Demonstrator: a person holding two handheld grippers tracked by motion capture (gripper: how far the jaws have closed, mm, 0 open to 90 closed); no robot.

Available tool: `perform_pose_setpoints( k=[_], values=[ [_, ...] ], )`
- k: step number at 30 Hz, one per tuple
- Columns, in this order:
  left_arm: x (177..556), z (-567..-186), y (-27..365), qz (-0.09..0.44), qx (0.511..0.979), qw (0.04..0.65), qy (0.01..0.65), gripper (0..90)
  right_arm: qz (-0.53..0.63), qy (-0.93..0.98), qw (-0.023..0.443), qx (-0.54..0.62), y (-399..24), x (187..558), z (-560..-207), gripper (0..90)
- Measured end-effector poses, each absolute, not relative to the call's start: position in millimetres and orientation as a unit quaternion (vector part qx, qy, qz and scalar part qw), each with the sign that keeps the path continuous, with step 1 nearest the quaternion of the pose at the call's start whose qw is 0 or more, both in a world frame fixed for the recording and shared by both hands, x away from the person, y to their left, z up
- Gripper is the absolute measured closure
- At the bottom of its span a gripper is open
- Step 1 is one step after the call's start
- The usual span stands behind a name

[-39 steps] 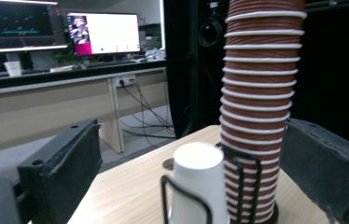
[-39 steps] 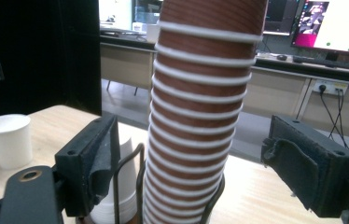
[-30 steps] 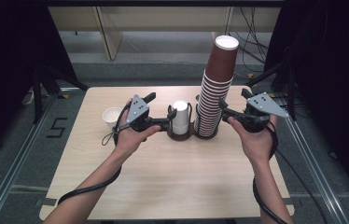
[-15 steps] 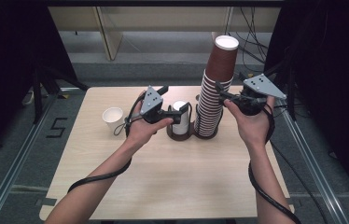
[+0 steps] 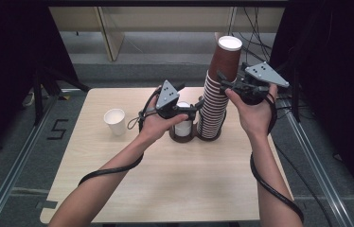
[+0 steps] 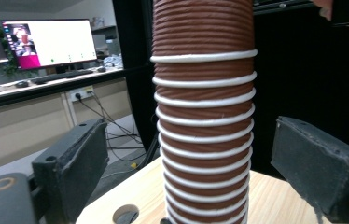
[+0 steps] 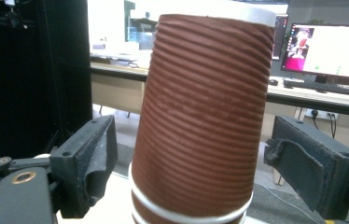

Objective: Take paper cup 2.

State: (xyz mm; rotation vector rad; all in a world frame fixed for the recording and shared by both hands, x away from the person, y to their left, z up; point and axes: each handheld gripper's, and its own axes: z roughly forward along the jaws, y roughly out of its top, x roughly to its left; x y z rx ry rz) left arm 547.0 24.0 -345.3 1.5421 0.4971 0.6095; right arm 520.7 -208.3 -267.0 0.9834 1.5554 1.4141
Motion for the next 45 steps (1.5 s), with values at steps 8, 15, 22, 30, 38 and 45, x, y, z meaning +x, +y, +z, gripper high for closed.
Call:
perform_pose_setpoints(
  k=[8,15,22,30,38,45],
  values=[
    [558.4,-336.5,10.7,0.264,0.683,0.647,0.213,10.6,0.551,0.619,0.401,0.391,-206.6,527.2,-261.2,15.8],
    [566.6,-330.7,1.6,0.253,0.686,0.648,0.213,10.7,0.545,0.622,0.403,0.392,-206.8,532.1,-258.4,15.7],
    [569.3,-326.1,-9.2,0.252,0.691,0.646,0.204,10.7,0.544,0.623,0.400,0.395,-204.3,536.0,-255.9,15.5],
    [575.9,-325.7,-17.2,0.248,0.695,0.643,0.208,11.3,0.543,0.623,0.397,0.399,-202.6,540.3,-254.8,15.3],
    [579.5,-325.1,-25.0,0.246,0.699,0.638,0.208,11.3,0.539,0.625,0.397,0.401,-202.6,543.0,-253.7,15.3],
    [582.9,-327.5,-29.5,0.245,0.703,0.634,0.209,11.4,0.541,0.625,0.394,0.402,-204.0,545.0,-253.7,15.0]
  ],
)
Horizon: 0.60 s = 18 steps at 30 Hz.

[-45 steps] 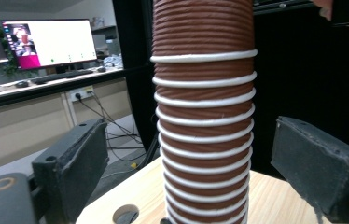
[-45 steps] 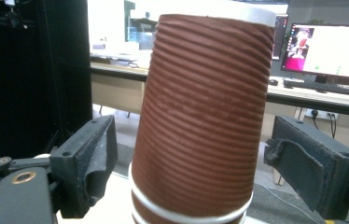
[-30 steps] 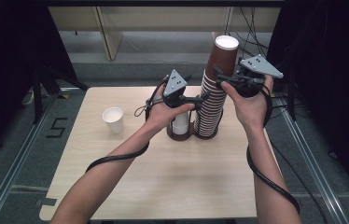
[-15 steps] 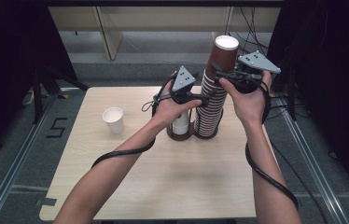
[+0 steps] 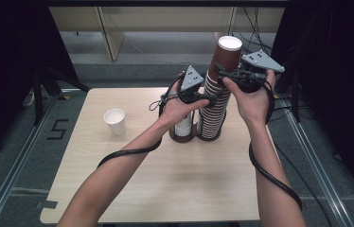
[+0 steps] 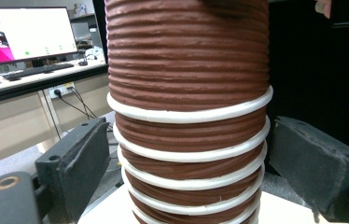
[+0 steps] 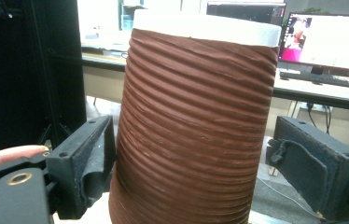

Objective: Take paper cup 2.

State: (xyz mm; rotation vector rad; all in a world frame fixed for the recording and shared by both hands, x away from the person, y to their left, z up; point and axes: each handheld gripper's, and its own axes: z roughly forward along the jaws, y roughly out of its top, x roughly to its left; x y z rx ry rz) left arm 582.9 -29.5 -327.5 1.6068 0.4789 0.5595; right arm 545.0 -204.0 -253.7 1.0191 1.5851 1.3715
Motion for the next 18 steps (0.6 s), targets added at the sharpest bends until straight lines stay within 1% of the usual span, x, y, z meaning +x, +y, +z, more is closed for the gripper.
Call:
perform_pose_setpoints(
  k=[10,11,18],
  values=[
    [587.3,-327.1,-34.5,0.238,0.703,0.635,0.215,10.4,0.542,0.626,0.387,0.405,-202.1,548.8,-251.6,14.9],
    [587.6,-326.8,-35.0,0.239,0.704,0.634,0.214,10.1,0.540,0.627,0.393,0.401,-202.6,549.6,-251.3,14.9],
    [588.0,-326.4,-35.6,0.238,0.704,0.634,0.214,9.6,0.539,0.629,0.390,0.402,-200.3,552.0,-251.1,14.9]
  ],
)
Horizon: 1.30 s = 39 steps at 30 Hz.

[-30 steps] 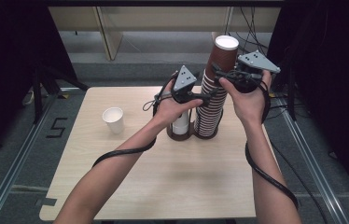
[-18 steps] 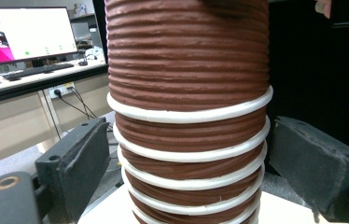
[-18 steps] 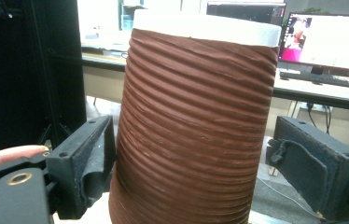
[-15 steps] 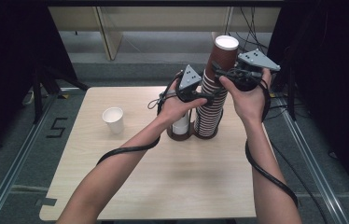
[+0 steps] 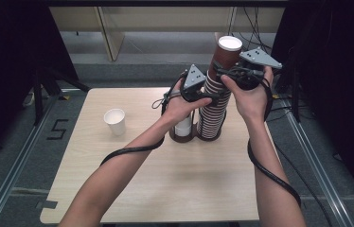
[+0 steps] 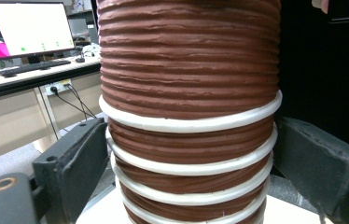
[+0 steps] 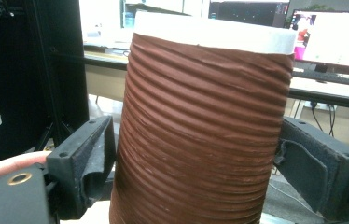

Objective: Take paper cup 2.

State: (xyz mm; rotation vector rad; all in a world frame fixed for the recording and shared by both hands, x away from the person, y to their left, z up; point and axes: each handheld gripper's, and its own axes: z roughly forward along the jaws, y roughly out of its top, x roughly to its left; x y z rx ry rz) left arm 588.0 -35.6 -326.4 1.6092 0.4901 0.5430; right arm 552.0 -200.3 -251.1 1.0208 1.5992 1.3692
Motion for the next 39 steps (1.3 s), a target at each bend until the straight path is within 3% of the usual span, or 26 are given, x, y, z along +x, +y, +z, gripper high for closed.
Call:
perform_pose_setpoints(
  k=[39],
  values=[
    [593.0,-325.4,-42.1,0.243,0.712,0.624,0.212,5.1,0.538,0.626,0.384,0.414,-195.1,564.7,-246.5,15.1]
  ],
)
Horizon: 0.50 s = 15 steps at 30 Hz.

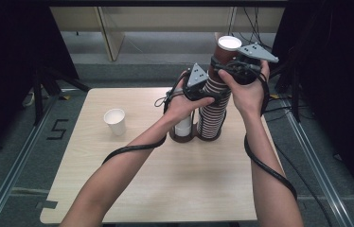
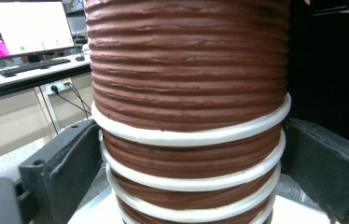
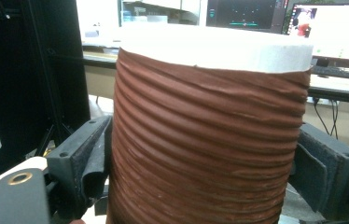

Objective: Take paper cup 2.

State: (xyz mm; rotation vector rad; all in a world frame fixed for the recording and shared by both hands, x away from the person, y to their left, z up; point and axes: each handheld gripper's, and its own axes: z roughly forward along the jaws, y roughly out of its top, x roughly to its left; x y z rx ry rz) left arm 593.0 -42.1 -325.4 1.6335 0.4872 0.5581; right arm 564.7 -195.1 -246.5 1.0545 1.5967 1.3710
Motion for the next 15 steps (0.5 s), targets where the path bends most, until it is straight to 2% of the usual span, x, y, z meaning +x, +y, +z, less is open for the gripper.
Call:
perform_pose_setpoints(
  k=[15],
  values=[
    [593.4,-324.7,-41.6,0.245,0.716,0.619,0.209,5.2,0.543,0.624,0.383,0.412,-195.5,564.8,-247.0,17.3]
  ],
)
